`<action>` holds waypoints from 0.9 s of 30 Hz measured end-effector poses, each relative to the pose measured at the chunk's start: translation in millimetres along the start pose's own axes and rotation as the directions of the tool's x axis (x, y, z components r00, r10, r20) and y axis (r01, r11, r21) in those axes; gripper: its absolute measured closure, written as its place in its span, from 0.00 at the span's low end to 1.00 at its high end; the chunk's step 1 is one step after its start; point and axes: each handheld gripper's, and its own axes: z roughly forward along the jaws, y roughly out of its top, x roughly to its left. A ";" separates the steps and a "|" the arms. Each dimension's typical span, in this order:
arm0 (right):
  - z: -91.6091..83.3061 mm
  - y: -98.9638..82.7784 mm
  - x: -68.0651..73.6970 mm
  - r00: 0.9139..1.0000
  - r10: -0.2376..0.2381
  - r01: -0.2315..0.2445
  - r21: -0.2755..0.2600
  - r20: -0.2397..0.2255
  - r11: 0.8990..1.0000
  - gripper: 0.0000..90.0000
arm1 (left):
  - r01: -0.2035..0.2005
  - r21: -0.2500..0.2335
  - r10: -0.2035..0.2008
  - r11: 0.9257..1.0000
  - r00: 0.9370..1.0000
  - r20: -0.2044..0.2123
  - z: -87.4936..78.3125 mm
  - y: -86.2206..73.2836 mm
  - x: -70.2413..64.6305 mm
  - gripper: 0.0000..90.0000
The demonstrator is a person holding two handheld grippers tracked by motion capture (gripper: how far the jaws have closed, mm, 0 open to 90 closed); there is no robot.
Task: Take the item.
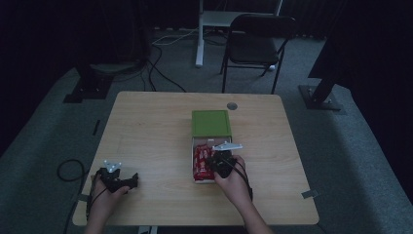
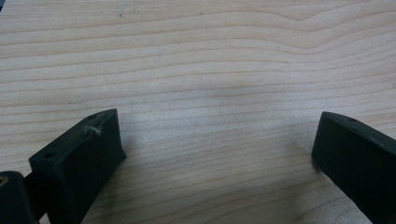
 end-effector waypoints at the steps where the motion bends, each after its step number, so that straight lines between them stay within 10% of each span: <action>1: -1.9 0.7 0.3 1.000 0.002 -0.002 -0.005 -0.005 1.000 0.96 | 0.000 0.000 0.000 1.000 1.000 0.000 0.0 0.0 0.0 0.03; 27: -39.3 4.1 -4.3 0.998 -0.017 0.013 -0.065 -0.061 0.998 0.96 | 0.000 0.000 0.000 1.000 1.000 0.000 0.0 0.0 0.0 0.03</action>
